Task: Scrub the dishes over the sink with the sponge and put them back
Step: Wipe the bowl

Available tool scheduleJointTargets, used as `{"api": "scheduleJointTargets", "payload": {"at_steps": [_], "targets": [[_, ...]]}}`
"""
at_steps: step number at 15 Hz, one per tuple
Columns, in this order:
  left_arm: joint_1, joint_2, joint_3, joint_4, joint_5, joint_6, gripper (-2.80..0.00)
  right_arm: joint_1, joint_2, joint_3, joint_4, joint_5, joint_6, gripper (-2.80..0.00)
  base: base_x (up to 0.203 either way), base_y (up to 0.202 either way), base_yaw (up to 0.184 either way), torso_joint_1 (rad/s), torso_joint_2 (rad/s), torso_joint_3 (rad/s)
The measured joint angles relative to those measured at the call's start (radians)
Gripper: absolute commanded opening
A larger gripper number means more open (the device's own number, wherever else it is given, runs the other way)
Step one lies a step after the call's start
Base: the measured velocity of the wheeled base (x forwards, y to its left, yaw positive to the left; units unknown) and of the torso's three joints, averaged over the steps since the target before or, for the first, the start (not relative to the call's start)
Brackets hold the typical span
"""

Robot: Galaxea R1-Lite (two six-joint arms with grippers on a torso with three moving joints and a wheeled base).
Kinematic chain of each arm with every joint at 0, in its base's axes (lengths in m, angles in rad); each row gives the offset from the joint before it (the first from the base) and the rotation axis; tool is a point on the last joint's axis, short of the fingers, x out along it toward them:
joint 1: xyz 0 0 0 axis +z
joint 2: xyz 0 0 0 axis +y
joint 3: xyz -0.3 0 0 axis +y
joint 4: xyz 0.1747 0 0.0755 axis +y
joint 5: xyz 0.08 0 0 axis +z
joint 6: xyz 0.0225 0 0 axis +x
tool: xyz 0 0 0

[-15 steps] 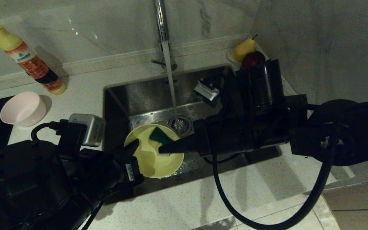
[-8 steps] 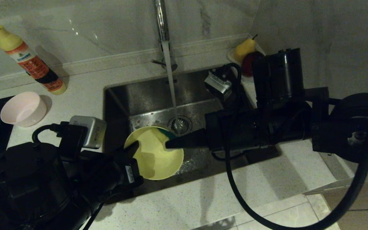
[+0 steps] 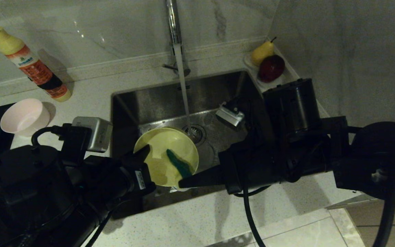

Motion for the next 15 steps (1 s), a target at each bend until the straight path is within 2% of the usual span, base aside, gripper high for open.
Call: {"api": "scheduleJointTargets", "payload": {"at_steps": [7,15], "targets": [[0.001,0.008,-0.013,-0.001,0.000,-0.004,-2.80,0.045,0.052,-0.073,0.002,0.000,0.007,-2.80,0.000,0.000,0.000,0.000,0.00,0.000],[0.000,0.007,-0.002,-0.006,0.000,-0.007,-2.80,-0.040,0.020,-0.127,0.015,-0.006,0.006,-2.80,0.000,0.000,0.000,0.000,0.00,0.000]]}}
